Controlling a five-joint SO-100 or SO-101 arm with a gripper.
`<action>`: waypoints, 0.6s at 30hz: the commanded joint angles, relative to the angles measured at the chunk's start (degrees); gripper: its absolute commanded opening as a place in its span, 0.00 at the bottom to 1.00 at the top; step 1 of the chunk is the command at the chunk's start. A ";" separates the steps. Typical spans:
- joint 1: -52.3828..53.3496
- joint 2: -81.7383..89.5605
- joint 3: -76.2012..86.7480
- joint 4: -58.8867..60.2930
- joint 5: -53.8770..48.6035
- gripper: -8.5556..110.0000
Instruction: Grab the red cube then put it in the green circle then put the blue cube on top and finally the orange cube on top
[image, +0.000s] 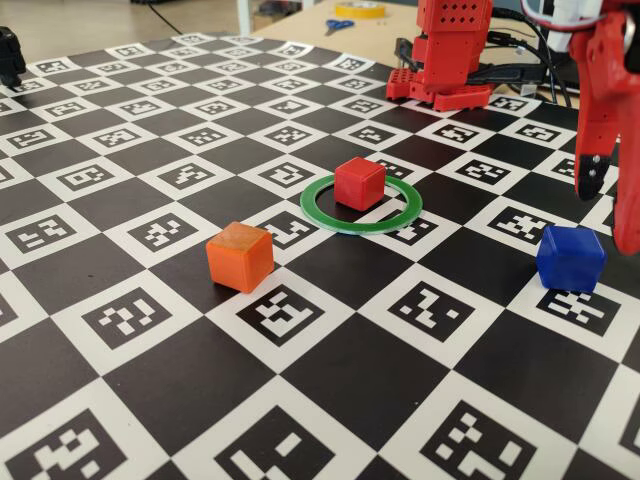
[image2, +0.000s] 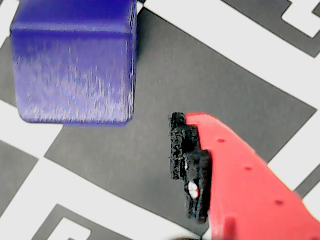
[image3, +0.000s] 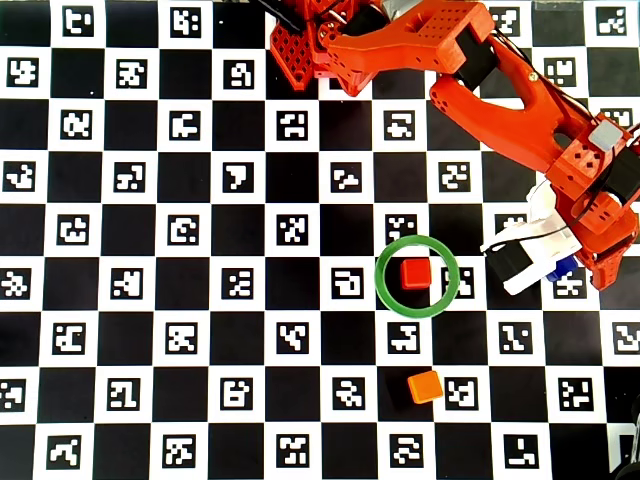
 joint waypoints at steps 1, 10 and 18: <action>-0.70 1.49 -4.83 -0.70 -0.09 0.41; -0.09 -0.88 -4.48 -1.85 -0.79 0.41; 0.35 -0.97 -2.29 -5.19 -0.70 0.40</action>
